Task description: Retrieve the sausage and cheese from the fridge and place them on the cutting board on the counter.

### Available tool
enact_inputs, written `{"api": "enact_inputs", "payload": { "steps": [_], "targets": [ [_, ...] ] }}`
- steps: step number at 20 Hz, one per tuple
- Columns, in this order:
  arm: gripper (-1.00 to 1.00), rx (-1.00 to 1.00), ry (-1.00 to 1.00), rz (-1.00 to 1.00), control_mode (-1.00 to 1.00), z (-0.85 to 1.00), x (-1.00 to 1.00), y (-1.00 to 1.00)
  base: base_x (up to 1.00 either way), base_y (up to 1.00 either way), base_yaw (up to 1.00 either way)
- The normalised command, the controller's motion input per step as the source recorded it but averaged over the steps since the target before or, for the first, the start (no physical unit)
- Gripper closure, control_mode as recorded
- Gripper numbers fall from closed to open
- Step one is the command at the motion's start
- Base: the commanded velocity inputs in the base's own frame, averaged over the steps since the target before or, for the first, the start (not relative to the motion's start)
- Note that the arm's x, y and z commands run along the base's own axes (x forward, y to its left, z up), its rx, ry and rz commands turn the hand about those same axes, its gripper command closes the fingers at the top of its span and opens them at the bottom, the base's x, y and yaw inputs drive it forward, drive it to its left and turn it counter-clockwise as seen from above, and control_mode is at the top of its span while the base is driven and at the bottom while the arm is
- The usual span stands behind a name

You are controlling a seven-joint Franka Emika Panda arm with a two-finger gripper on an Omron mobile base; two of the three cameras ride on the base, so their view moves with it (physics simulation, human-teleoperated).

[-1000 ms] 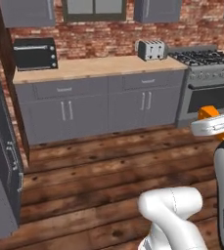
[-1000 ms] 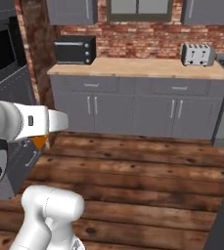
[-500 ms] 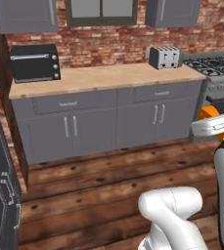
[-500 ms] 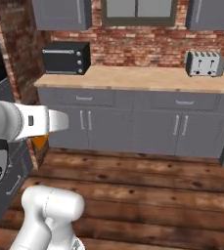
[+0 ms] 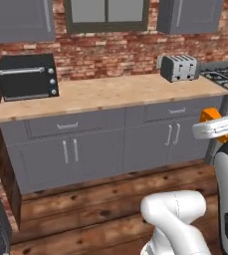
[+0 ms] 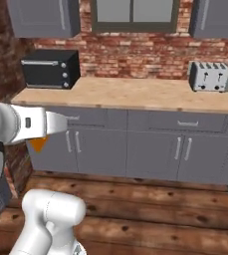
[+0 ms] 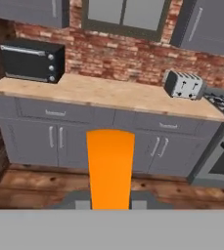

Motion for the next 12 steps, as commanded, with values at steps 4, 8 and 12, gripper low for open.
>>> {"api": "enact_inputs", "payload": {
  "steps": [4, 8, 12],
  "targets": [
    [1.00, 0.00, 0.00, 0.00, 1.00, 0.00, 0.00, 0.00, 1.00, -1.00, 0.00],
    [1.00, 0.00, 0.00, 0.00, 1.00, 0.00, 0.00, 0.00, 1.00, -1.00, 0.00],
    [1.00, 0.00, 0.00, 0.00, 1.00, 0.00, 0.00, 0.00, 1.00, -1.00, -0.01]
  ]
}}
